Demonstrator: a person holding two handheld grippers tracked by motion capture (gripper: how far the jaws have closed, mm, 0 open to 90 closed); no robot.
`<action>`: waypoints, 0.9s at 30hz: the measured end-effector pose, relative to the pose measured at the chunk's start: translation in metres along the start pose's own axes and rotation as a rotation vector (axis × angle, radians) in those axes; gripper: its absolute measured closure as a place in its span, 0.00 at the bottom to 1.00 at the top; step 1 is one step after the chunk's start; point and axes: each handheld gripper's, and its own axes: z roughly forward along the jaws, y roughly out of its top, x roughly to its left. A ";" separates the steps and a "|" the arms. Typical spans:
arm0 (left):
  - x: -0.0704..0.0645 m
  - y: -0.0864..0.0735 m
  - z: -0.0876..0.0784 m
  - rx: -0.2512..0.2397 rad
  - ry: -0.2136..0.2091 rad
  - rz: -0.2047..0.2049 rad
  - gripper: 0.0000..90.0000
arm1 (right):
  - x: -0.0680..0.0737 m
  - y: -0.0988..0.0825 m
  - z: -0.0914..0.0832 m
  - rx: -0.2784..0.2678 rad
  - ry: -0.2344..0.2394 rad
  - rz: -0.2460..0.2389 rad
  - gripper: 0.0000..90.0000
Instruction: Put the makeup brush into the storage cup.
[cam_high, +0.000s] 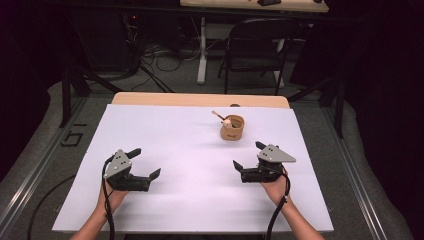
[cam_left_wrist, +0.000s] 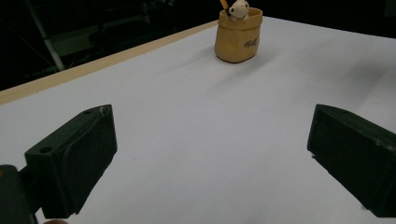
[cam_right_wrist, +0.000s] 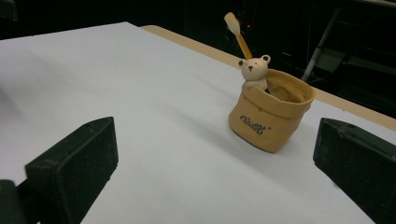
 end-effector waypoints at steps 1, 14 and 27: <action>0.000 0.000 0.000 0.000 -0.001 -0.005 0.02 | 0.001 -0.001 -0.001 0.003 -0.002 0.001 0.00; -0.001 -0.008 -0.008 0.002 0.031 -0.024 0.00 | 0.006 -0.016 -0.019 -0.001 -0.033 0.007 0.00; -0.004 -0.016 -0.016 0.009 0.072 -0.032 0.00 | 0.010 -0.028 -0.037 -0.008 -0.089 0.011 0.00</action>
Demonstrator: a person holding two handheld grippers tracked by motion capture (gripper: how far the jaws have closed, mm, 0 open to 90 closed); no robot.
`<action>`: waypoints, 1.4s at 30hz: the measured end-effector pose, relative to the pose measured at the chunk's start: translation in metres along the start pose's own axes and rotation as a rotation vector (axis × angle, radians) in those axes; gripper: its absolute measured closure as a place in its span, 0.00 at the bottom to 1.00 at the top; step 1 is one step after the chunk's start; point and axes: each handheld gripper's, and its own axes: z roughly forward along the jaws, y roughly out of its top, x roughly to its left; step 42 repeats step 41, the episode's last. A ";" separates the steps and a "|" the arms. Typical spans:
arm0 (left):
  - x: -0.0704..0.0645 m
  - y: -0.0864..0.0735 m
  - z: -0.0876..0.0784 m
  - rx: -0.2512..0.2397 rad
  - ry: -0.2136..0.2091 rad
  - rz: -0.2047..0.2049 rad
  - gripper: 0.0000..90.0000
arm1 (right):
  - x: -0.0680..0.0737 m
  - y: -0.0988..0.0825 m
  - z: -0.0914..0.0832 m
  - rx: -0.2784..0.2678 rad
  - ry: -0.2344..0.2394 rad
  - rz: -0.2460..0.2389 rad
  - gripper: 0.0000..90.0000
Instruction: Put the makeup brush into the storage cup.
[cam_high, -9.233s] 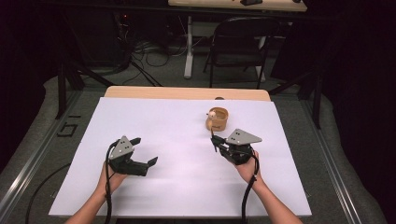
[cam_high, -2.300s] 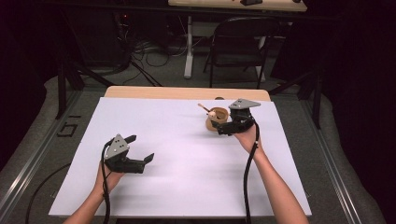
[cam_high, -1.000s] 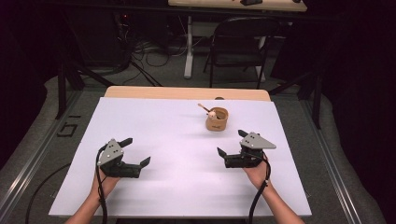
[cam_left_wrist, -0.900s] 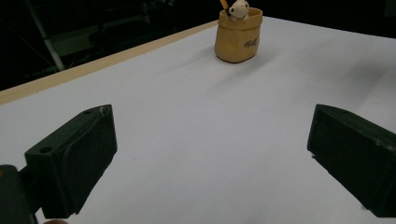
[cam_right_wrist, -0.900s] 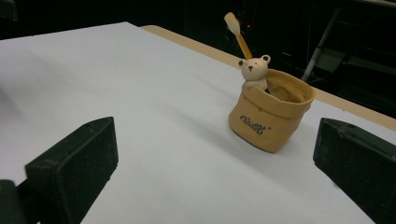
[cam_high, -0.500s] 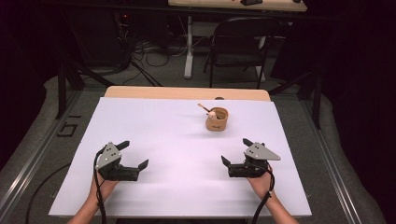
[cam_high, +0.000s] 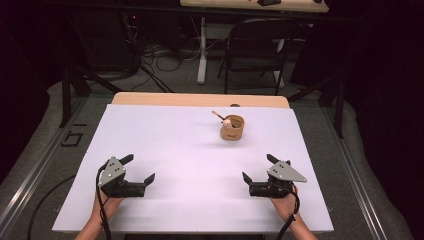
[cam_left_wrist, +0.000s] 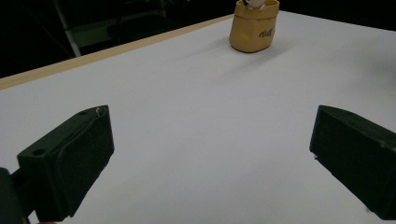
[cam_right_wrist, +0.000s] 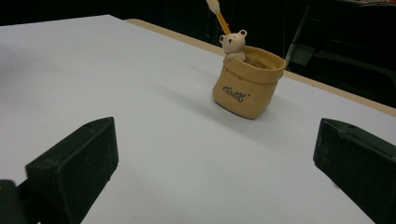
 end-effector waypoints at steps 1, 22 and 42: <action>0.000 0.000 -0.001 -0.003 -0.001 0.002 0.00 | 0.000 -0.001 -0.002 0.008 -0.001 0.003 0.00; 0.003 -0.015 -0.025 0.001 0.046 -0.003 0.00 | 0.002 -0.016 -0.023 0.025 -0.032 0.015 0.00; 0.003 -0.020 -0.028 0.049 0.066 -0.005 0.00 | 0.004 -0.020 -0.030 0.040 -0.036 0.003 0.00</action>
